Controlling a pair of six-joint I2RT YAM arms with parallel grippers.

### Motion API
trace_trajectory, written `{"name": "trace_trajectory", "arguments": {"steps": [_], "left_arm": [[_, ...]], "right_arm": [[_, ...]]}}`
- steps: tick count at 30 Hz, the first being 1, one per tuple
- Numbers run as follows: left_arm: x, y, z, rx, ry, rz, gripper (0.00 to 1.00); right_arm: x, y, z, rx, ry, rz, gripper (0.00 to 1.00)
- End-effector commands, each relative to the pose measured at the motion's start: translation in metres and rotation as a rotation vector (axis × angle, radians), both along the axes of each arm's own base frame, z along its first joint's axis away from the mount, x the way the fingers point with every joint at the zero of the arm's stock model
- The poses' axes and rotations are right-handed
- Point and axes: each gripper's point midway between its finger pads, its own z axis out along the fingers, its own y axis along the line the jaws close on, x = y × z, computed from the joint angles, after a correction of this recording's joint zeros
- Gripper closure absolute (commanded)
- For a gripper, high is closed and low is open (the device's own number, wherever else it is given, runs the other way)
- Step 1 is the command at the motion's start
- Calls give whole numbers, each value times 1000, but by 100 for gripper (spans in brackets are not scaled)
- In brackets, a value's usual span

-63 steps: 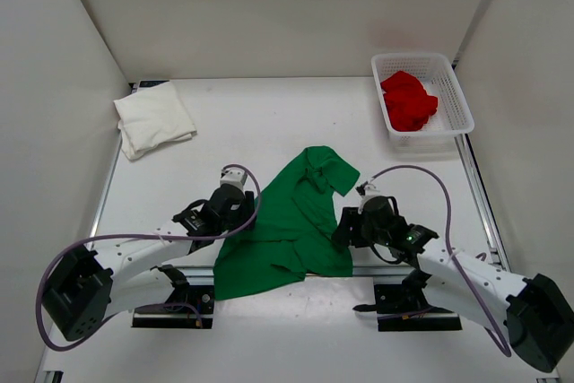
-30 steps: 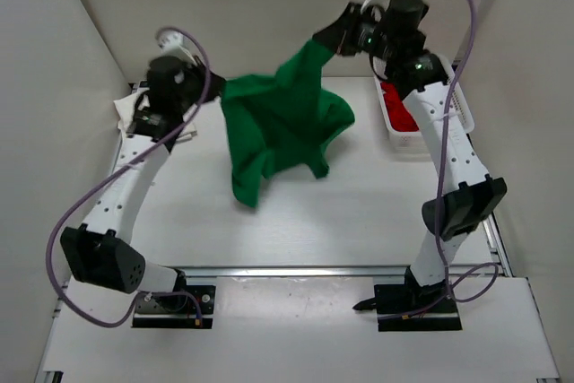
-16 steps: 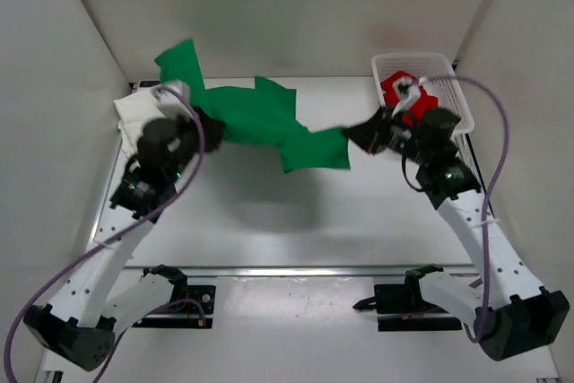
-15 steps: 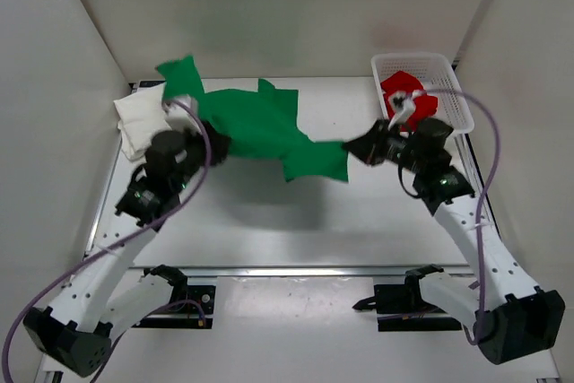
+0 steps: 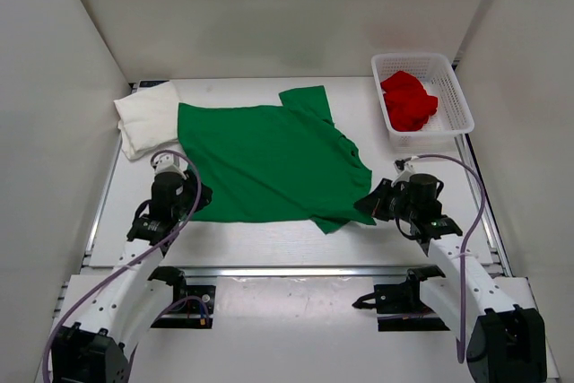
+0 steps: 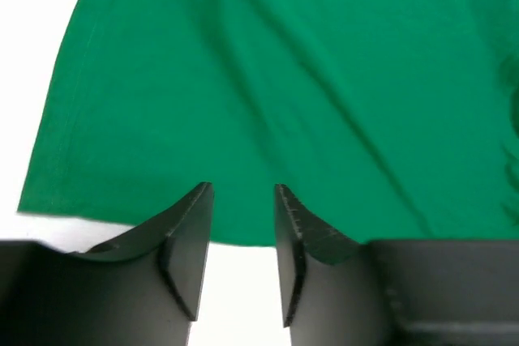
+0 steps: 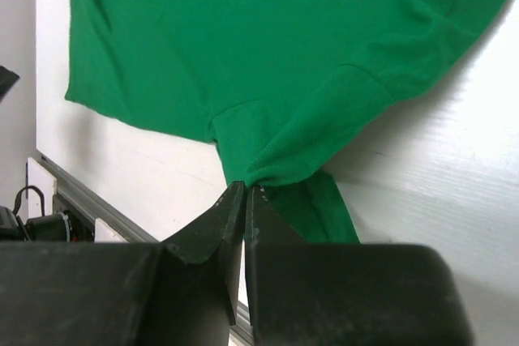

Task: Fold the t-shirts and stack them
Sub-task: Flatten out the tshirt, then grap the side of the flattened tshirt closest away from the robot with both arms

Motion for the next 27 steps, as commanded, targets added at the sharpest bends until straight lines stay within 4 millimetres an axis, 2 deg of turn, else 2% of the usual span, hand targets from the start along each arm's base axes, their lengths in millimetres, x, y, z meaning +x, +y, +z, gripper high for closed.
{"name": "trace_trajectory", "arguments": {"steps": [1, 2, 3, 4, 6, 11, 16, 19, 22, 24, 26, 27], "left_arm": [[-11, 13, -26, -27, 59, 74, 54], [-13, 26, -29, -34, 62, 132, 60], [-19, 37, -42, -48, 94, 187, 65], [-24, 44, -52, -61, 101, 214, 65], [-30, 61, -62, -106, 113, 290, 62], [-40, 85, -88, -132, 185, 437, 57], [-45, 96, -105, -182, 214, 511, 53], [-48, 92, -116, -199, 238, 514, 48], [-40, 87, -111, -195, 208, 503, 47], [-37, 83, -111, -210, 207, 499, 52], [-37, 81, -114, -221, 216, 494, 66], [-37, 79, -115, -223, 219, 485, 71]], "right_arm": [[7, -3, 3, 10, -40, -43, 100], [7, -3, 4, 17, -45, -42, 100], [7, -3, 6, 22, -53, -46, 100], [7, -3, 7, 19, -58, -50, 100], [4, 0, 4, 20, -63, -42, 100], [-1, 0, 1, 29, -70, -45, 100], [-7, 9, 2, 21, -95, -6, 100], [-8, 12, 4, 27, -110, 3, 99], [-9, 12, 3, 24, -112, 7, 99], [-10, 13, 3, 28, -109, 9, 100], [-9, 12, 4, 29, -111, 4, 100], [-10, 11, 1, 27, -100, -1, 100]]}}
